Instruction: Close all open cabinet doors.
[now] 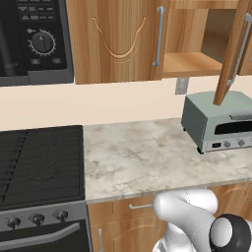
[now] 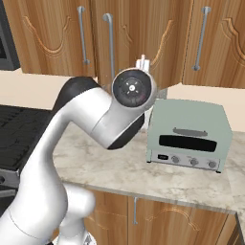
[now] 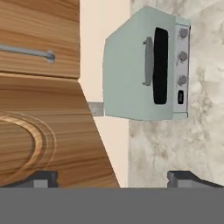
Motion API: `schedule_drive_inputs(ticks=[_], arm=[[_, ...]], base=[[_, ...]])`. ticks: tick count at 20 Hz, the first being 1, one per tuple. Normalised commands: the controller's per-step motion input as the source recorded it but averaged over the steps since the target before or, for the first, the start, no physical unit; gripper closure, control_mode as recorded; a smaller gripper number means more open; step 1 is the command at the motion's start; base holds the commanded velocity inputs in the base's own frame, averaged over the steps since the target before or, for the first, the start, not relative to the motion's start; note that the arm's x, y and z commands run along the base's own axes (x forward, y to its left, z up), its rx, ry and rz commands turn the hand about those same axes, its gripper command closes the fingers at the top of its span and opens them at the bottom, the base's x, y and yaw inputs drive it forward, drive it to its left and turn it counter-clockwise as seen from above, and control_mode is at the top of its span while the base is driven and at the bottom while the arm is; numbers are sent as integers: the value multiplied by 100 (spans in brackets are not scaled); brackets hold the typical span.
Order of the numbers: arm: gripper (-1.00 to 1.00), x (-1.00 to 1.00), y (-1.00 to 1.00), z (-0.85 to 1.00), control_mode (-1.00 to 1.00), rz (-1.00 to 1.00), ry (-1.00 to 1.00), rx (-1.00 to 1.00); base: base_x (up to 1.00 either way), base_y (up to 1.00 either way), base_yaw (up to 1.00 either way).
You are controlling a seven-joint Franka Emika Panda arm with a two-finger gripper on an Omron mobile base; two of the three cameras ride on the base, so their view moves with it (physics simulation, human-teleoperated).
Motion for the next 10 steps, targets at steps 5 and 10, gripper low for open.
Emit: schedule_drive_inputs(ticks=[5,10], arm=[[-100,46,-5,0,-100,39,-1,15],[-100,46,6,0,-100,32,-3,6]], base=[[0,0,0],[0,0,0]])
